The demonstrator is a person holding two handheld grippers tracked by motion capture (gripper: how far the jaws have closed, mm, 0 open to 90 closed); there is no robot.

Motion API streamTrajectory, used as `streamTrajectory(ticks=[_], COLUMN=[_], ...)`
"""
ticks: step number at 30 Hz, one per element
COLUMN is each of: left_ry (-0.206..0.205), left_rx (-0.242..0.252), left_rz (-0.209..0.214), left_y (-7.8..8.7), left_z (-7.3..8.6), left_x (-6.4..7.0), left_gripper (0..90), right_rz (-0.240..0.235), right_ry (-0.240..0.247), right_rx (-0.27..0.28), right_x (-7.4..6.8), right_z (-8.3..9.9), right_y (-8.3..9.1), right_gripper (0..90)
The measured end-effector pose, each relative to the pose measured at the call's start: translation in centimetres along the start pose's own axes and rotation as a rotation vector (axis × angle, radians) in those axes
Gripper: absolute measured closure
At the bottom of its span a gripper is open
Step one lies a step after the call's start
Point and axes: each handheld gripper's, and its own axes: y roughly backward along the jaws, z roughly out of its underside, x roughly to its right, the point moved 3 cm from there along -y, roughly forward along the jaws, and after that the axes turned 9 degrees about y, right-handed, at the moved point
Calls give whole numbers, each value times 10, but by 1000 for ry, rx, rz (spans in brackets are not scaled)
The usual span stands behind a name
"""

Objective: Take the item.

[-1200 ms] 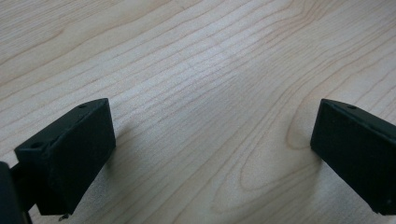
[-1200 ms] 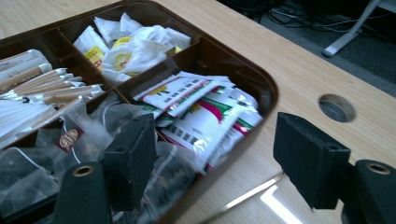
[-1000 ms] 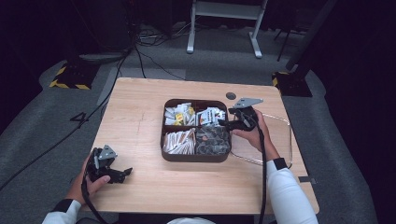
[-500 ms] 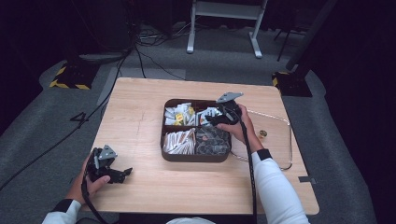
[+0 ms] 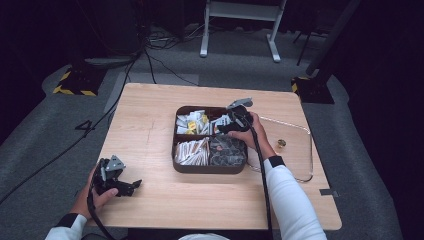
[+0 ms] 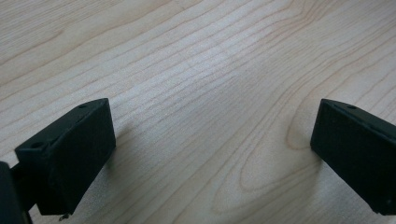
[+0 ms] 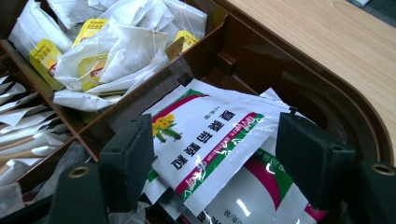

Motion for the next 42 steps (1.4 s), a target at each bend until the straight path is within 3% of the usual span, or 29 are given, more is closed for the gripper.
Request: streamTrajectory(ticks=[10,22,26,30,42], left_ry=[0,1,0,0,1], left_rx=[-2,-3,-3,-3,-3], left_rz=[1,3,3,3,3], left_y=[0,0,0,0,0], left_z=[0,-1,-1,-1,-1], left_x=[0,0,0,0,0], left_gripper=[3,1,1,1,1], right_rz=[-12,-39,-47,-49,-23], right_ry=[10,26,43,47,60], right_rx=[63,24,-8,-4,70], right_x=[-9,-15,-20,-21,-21], right_z=[-15,-29,-29,-28,-32], right_y=[4,-11,-16,-17,3], right_gripper=[339,704,768,849,896])
